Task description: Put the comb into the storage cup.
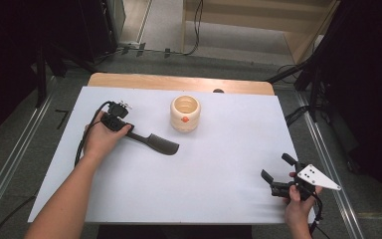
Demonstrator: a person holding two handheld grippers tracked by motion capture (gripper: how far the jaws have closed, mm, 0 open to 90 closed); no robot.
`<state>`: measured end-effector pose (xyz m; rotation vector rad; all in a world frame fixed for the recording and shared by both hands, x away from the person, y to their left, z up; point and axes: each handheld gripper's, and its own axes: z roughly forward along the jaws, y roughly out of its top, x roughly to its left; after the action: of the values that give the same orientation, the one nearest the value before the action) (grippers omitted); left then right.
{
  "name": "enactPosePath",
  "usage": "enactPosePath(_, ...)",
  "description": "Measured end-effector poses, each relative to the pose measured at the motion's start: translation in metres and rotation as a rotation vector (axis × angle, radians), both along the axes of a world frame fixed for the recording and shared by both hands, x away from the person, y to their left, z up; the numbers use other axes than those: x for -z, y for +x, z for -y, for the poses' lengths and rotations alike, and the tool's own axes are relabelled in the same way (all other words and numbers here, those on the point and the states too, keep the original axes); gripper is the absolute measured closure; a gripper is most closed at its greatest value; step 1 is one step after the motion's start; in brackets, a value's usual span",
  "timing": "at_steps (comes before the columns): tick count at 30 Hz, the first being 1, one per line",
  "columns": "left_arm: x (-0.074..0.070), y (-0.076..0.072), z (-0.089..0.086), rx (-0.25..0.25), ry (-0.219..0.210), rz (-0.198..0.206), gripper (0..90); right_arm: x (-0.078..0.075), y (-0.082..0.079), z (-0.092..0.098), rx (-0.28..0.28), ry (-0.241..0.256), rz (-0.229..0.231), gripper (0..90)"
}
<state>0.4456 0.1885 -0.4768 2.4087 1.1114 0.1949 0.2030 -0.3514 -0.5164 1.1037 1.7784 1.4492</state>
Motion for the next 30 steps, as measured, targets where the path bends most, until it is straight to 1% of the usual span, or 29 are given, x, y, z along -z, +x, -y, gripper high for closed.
enactPosePath(1,0.0,-0.002,0.001,0.007,-0.004,-0.016,90.0,0.0,0.0,0.001,0.0,0.0,-0.001,0.0)
enactPosePath(2,0.001,-0.003,0.002,0.015,0.013,-0.017,90.0,0.0,0.001,0.001,0.005,0.007,-0.003,0.0)
enactPosePath(7,0.0,-0.005,0.003,0.024,0.018,-0.028,90.0,0.0,0.0,0.001,0.003,0.01,-0.002,0.0)
enactPosePath(12,-0.001,-0.006,0.002,0.039,0.027,-0.054,90.0,0.0,0.0,0.001,0.0,0.005,0.002,0.0)
enactPosePath(15,-0.001,-0.007,0.001,0.046,0.021,-0.066,90.0,0.0,0.0,0.0,0.001,0.001,-0.001,0.0)
enactPosePath(18,-0.001,-0.009,0.001,0.053,0.017,-0.068,90.0,0.0,0.0,-0.001,0.0,-0.005,-0.001,0.0)
enactPosePath(20,-0.001,-0.01,0.001,0.062,0.023,-0.063,90.0,0.0,0.001,-0.001,0.003,-0.009,-0.004,0.0)
enactPosePath(24,-0.001,-0.011,0.0,0.074,0.022,-0.07,90.0,0.0,0.0,-0.001,0.004,-0.007,-0.001,0.0)
enactPosePath(25,-0.002,-0.011,0.0,0.079,0.027,-0.072,90.0,0.0,0.0,-0.001,0.004,-0.009,0.0,0.0)
enactPosePath(27,-0.002,-0.012,0.0,0.087,0.031,-0.063,90.0,0.0,0.0,-0.001,0.003,-0.011,0.001,0.0)
enactPosePath(29,-0.004,-0.014,0.0,0.106,0.035,-0.027,90.0,0.0,0.001,-0.001,0.008,-0.014,-0.001,0.0)
enactPosePath(30,-0.008,-0.016,-0.001,0.116,0.024,0.016,80.6,0.0,0.001,-0.002,0.012,-0.015,-0.007,0.0)
